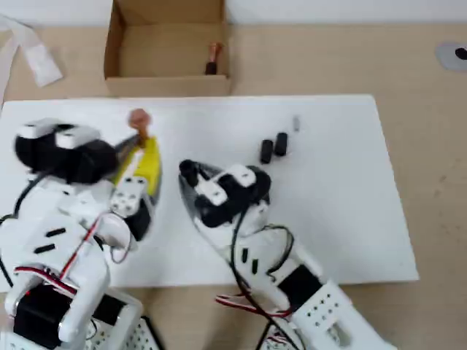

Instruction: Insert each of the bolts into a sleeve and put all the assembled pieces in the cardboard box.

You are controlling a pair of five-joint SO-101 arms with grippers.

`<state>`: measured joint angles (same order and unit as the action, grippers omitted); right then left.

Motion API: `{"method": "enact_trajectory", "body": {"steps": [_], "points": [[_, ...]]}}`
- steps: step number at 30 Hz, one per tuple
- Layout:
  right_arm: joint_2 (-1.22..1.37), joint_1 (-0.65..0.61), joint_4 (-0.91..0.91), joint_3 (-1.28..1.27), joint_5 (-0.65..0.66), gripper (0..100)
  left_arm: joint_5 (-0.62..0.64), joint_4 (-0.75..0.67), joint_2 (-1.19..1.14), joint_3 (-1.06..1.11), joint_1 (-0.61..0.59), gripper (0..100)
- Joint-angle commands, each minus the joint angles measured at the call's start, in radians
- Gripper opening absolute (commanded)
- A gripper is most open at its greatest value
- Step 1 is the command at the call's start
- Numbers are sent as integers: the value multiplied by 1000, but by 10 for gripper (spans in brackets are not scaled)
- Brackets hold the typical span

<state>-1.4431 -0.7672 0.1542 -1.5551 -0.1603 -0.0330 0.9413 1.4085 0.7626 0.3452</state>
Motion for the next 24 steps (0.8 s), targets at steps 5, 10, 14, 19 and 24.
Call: {"method": "enact_trajectory", "body": {"steps": [5, 10, 14, 19, 24], "points": [[-76, 22, 20, -4, 8, 9, 106, -97, 8, -64, 71, 5], [-76, 24, 26, 2, 8, 9, 167, -103, 8, -55, 72, 5], [-76, 24, 26, 2, 6, 9, 183, -163, 8, -23, 77, 5], [-76, 24, 26, 2, 5, 9, 183, -221, 7, 52, 78, 5], [-76, 24, 26, 2, 3, 9, 181, -196, 7, 64, 80, 5]]}}
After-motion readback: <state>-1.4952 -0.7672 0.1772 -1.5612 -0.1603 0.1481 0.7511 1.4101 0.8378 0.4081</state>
